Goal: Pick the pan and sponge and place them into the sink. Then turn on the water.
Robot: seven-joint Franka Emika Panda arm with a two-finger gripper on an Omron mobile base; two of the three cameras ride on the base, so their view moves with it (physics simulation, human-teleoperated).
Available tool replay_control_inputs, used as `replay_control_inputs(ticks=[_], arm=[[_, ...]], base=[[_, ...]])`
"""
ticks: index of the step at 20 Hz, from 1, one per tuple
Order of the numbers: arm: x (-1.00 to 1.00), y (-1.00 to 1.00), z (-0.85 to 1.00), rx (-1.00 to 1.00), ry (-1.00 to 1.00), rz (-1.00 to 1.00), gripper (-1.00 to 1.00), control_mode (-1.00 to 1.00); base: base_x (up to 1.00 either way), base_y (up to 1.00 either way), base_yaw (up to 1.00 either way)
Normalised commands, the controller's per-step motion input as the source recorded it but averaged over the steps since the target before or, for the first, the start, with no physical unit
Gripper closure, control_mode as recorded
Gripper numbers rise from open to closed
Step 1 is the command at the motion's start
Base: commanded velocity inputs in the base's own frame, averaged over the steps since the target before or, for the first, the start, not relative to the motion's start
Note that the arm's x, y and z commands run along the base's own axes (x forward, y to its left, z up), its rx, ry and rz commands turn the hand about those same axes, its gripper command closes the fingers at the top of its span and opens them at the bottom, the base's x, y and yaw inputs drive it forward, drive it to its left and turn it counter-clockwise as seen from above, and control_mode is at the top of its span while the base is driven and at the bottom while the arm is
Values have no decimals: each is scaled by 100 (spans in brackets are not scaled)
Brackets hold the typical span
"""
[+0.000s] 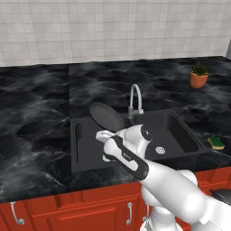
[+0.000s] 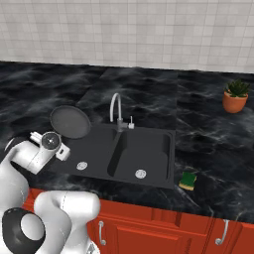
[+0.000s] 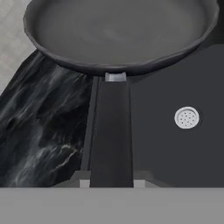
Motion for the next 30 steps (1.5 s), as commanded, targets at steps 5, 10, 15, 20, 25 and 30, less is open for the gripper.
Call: replay_control_inputs(ticks=[5,10,15,20,25,30], arm=[[1,0,24,6,4,-13,100,-100],[0,0,12,8,7,-15,100,-100],[0,0,0,2,16,-13,100,-100],[4,0,0,2,23,-11,100,-100],[17,0,0,4,26,-11,100,-100],[22,0,0,9,25,-8,100,-100]], base=[[0,0,0],[0,0,0],[0,0,0],[0,0,0],[0,0,0],[0,0,0]])
